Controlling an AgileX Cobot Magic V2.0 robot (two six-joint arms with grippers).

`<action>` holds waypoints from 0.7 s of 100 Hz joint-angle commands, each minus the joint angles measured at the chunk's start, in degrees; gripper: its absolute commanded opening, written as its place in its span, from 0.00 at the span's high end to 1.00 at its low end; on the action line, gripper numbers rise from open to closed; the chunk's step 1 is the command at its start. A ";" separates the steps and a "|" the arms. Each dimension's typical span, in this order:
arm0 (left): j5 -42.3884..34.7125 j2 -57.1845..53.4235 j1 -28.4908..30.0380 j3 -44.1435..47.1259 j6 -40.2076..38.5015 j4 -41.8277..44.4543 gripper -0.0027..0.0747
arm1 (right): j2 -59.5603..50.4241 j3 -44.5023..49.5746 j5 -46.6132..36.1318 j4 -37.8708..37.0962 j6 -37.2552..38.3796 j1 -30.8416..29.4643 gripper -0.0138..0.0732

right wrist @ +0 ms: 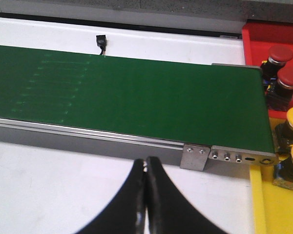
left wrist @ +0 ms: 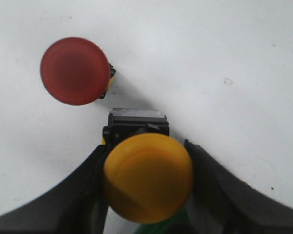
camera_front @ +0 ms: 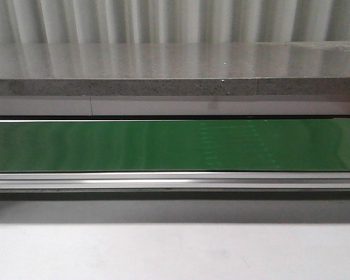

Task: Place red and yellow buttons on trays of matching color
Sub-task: 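Grasp a yellow button on the table with the left gripper, set it on the belt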

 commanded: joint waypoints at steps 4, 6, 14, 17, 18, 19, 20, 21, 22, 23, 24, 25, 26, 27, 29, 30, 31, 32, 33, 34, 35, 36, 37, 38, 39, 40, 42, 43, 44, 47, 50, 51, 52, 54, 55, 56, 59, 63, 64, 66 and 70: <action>0.67 -6.73 -0.49 -0.58 5.49 -0.52 0.76 | 0.40 -1.32 -3.88 0.11 -0.59 -0.03 0.92; 0.79 -7.35 -0.61 -0.16 6.12 -0.62 0.76 | 0.40 -1.32 -3.88 0.11 -0.59 -0.03 0.92; 1.23 -9.96 -0.85 2.17 7.94 -0.86 0.76 | 0.40 -1.32 -3.88 0.11 -0.59 -0.03 0.92; 1.23 -10.94 -1.09 3.23 8.76 -1.13 0.76 | 0.40 -1.32 -3.88 0.11 -0.59 -0.03 0.92; 1.23 -11.16 -1.24 3.78 9.07 -1.11 0.76 | 0.40 -1.32 -3.88 0.11 -0.59 -0.03 0.92; 1.23 -11.67 -1.24 4.06 9.23 -1.26 0.76 | 0.40 -1.32 -3.88 0.11 -0.59 -0.03 0.92; 1.23 -11.91 -1.45 4.62 9.55 -1.26 0.76 | 0.40 -1.32 -3.88 0.11 -0.59 -0.03 0.92; 1.23 -12.42 -1.57 4.90 9.70 -1.38 0.76 | 0.40 -1.32 -3.88 0.11 -0.59 -0.03 0.92; 1.23 -12.70 -1.67 5.18 9.99 -1.36 0.76 | 0.40 -1.32 -3.88 0.11 -0.59 -0.03 0.92; 1.23 -12.96 -1.89 5.73 10.12 -1.47 0.76 | 0.40 -1.32 -3.88 0.11 -0.59 -0.03 0.92; 1.23 -13.43 -1.91 6.03 10.23 -1.53 0.76 | 0.40 -1.32 -3.88 0.11 -0.59 -0.03 0.92; 1.09 -13.67 -2.22 6.59 10.37 -1.52 0.76 | 0.40 -1.32 -3.88 0.11 -0.59 -0.03 0.92; 1.01 -14.13 -2.32 6.87 10.40 -1.67 0.76 | 0.40 -1.32 -3.88 0.11 -0.59 -0.03 0.92; 0.98 -14.35 -2.52 7.42 10.74 -1.67 0.76 | 0.40 -1.32 -3.88 0.11 -0.59 -0.03 0.92; 0.90 -15.02 -2.77 7.93 11.29 -1.81 0.76 | 0.40 -1.32 -3.88 0.11 -0.59 -0.03 0.92; 0.84 -15.22 -3.04 8.42 11.41 -1.81 0.76 | 0.40 -1.32 -3.88 0.11 -0.59 -0.03 0.92; 0.84 -15.59 -3.18 8.64 11.42 -1.96 0.76 | 0.40 -1.32 -3.88 0.11 -0.59 -0.03 0.92; 0.84 -15.77 -3.48 9.08 11.58 -2.09 0.76 | 0.40 -1.32 -3.88 0.11 -0.59 -0.03 0.92; 0.84 -16.15 -3.63 9.29 11.58 -2.21 0.76 | 0.40 -1.32 -3.88 0.11 -0.59 -0.03 0.92; 0.84 -16.30 -3.92 9.67 11.58 -2.36 0.76 | 0.40 -1.32 -3.88 0.11 -0.59 -0.03 0.92; 0.84 -16.57 -4.07 9.87 11.58 -2.37 0.76 | 0.40 -1.32 -3.88 0.11 -0.59 -0.03 0.92; 0.84 -16.71 -4.23 10.06 11.77 -2.37 0.76 | 0.40 -1.32 -3.88 0.11 -0.59 -0.03 0.92; 0.84 -16.85 -4.56 10.40 11.75 -2.37 0.76 | 0.40 -1.32 -3.88 0.11 -0.59 -0.03 0.92; 0.97 -17.13 -4.73 10.57 11.75 -2.37 0.76 | 0.40 -1.32 -3.88 0.11 -0.59 -0.03 0.92; 1.07 -17.24 -5.10 10.91 11.75 -2.37 0.76 | 0.40 -1.32 -3.88 0.11 -0.59 -0.03 0.92; 1.08 -17.41 -5.28 11.09 11.75 -2.37 0.76 | 0.40 -1.32 -3.88 0.11 -0.59 -0.03 0.92; 1.21 -17.71 -5.76 11.57 11.75 -2.37 0.76 | 0.40 -1.32 -3.88 0.11 -0.59 -0.03 0.92; 1.22 -17.76 -5.89 11.72 11.75 -2.37 0.76 | 0.40 -1.32 -3.88 0.11 -0.59 -0.03 0.92; 1.22 -17.75 -6.17 12.04 11.87 -2.37 0.76 | 0.40 -1.32 -3.88 0.11 -0.59 -0.03 0.92; 1.22 -17.87 -6.68 12.62 11.87 -2.37 0.76 | 0.40 -1.32 -3.88 0.11 -0.59 -0.03 0.92; 1.35 -17.87 -7.17 13.07 11.87 -2.37 0.76 | 0.40 -1.32 -3.88 0.11 -0.59 -0.03 0.92; 1.35 -17.87 -7.41 13.29 11.87 -2.37 0.76 | 0.40 -1.32 -3.88 0.11 -0.59 -0.03 0.92; 1.35 -17.87 -7.51 13.41 11.87 -2.37 0.76 | 0.40 -1.32 -3.88 0.11 -0.59 -0.03 0.92; 1.35 -17.71 -7.71 13.76 11.87 -2.37 0.76 | 0.40 -1.32 -3.88 0.11 -0.59 -0.03 0.92; 1.35 -17.59 -7.82 13.97 11.87 -2.37 0.76 | 0.40 -1.32 -3.88 0.11 -0.59 -0.03 0.92; 1.35 -17.50 -7.97 14.05 11.87 -2.37 0.76 | 0.40 -1.32 -3.88 0.11 -0.59 -0.03 0.92; 1.35 -17.24 -8.24 14.39 11.87 -2.37 0.76 | 0.40 -1.32 -3.88 0.11 -0.59 -0.03 0.92; 1.35 -16.99 -8.48 14.88 11.87 -2.77 0.76 | 0.40 -1.32 -3.93 0.11 -0.59 -0.03 0.92; 1.35 -17.02 -8.46 14.90 11.87 -2.90 0.76 | 0.40 -1.32 -3.93 0.11 -0.59 -0.03 0.92; 1.35 -16.84 -8.46 15.06 11.87 -3.20 0.76 | 0.40 -1.32 -3.93 0.11 -0.59 -0.03 0.92; 1.83 -16.49 -8.46 15.14 11.87 -3.85 0.76 | 0.40 -1.32 -3.93 0.11 -0.59 -0.03 0.92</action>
